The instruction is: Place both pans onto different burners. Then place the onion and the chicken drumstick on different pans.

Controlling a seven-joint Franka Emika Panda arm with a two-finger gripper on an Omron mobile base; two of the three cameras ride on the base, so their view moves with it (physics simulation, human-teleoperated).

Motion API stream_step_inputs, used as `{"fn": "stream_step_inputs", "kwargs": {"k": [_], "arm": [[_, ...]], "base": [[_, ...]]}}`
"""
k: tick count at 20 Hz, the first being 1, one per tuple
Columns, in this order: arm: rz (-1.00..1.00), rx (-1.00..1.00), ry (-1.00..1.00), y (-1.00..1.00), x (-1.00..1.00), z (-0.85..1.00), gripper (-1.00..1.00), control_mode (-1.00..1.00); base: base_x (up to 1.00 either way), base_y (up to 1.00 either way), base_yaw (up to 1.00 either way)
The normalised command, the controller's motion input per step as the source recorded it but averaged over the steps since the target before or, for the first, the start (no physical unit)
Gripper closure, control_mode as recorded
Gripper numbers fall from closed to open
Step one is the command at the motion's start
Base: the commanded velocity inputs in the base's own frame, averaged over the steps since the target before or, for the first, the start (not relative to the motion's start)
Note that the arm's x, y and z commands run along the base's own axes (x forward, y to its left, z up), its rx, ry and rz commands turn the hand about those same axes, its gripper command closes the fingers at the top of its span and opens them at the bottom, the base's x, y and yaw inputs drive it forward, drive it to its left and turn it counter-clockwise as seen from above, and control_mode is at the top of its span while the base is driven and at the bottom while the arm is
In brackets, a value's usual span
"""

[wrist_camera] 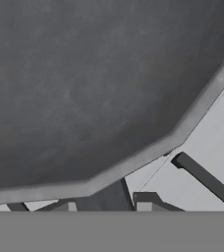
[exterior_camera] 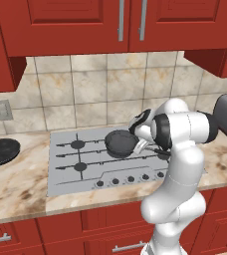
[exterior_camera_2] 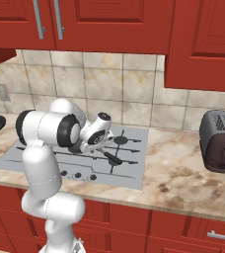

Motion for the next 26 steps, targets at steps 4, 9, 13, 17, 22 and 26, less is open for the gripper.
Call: {"fn": "stream_step_inputs", "kwargs": {"k": [4, 9, 13, 17, 22, 26], "arm": [[0.00, 0.00, -0.01, 0.08, -0.16, 0.00, 1.00, -1.00], [0.00, 0.00, -0.02, 0.16, -0.20, 0.00, 1.00, -1.00], [0.00, 0.00, -0.01, 0.12, -0.16, 0.00, 1.00, -1.00], [0.00, 0.00, 0.00, 0.00, -0.04, -0.03, 1.00, -1.00], [0.00, 0.00, 0.00, 0.00, -0.04, -0.03, 1.00, -1.00], [0.00, 0.00, 0.00, 0.00, -0.01, -0.03, 1.00, -1.00]], "base": [[0.00, 0.00, 0.00], [0.00, 0.00, 0.00], [0.00, 0.00, 0.00], [0.00, 0.00, 0.00], [0.00, 0.00, 0.00], [0.00, 0.00, 0.00]]}}
